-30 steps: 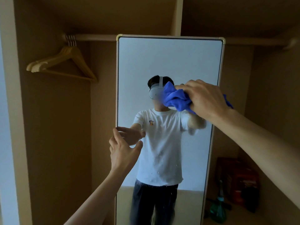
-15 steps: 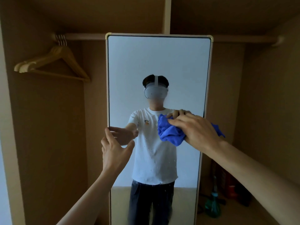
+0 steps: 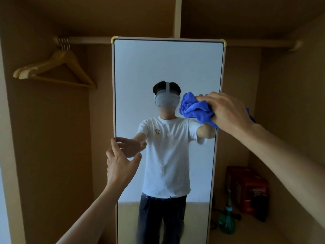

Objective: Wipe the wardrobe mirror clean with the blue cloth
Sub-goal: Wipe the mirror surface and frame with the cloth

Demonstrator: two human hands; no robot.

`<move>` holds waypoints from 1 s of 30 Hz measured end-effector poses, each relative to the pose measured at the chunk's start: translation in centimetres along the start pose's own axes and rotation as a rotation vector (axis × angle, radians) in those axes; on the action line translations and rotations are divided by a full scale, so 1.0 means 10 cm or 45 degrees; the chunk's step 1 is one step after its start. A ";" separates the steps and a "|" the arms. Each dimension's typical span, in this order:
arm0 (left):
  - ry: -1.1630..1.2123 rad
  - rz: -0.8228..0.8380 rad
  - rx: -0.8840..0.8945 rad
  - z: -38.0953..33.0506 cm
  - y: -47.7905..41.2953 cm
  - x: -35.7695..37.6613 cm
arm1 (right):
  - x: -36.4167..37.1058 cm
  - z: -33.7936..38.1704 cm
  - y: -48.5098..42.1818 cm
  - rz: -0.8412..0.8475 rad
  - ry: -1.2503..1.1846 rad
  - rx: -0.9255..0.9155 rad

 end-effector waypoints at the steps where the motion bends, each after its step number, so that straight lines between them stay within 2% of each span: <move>1: -0.002 -0.002 0.003 0.01 0.00 0.01 | 0.02 0.00 0.03 -0.013 -0.024 -0.007; 11: -0.004 -0.030 0.022 0.04 0.02 0.02 | 0.43 0.01 0.66 -0.003 -0.135 0.009; 17: 0.023 0.009 0.013 0.05 0.01 0.00 | 0.48 -0.01 0.75 0.021 -0.260 0.140; 19: 0.032 0.021 0.011 0.06 0.00 -0.01 | 0.45 -0.04 0.69 -0.061 -0.432 0.271; 21: 0.049 0.033 0.013 0.07 -0.01 -0.03 | 0.35 -0.12 0.65 -0.243 -0.491 0.377; 23: 0.070 0.042 0.011 0.09 -0.01 -0.04 | 0.29 -0.22 0.63 -0.326 -0.362 0.501; 26: 0.099 0.057 0.021 0.11 -0.03 -0.04 | 0.24 -0.25 0.65 -0.467 -0.210 0.550; 30: 0.138 0.087 0.045 0.15 -0.07 -0.04 | 0.35 -0.31 0.73 -0.545 -0.219 0.659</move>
Point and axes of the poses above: each hand's wrist, its own y-axis away from the middle knuckle, its own x-axis out of the palm, z = x × y, the point moved 7 cm from there along -y, towards the middle knuckle, and after that the axes turned 1 degree about -z, right-handed, at the moved point
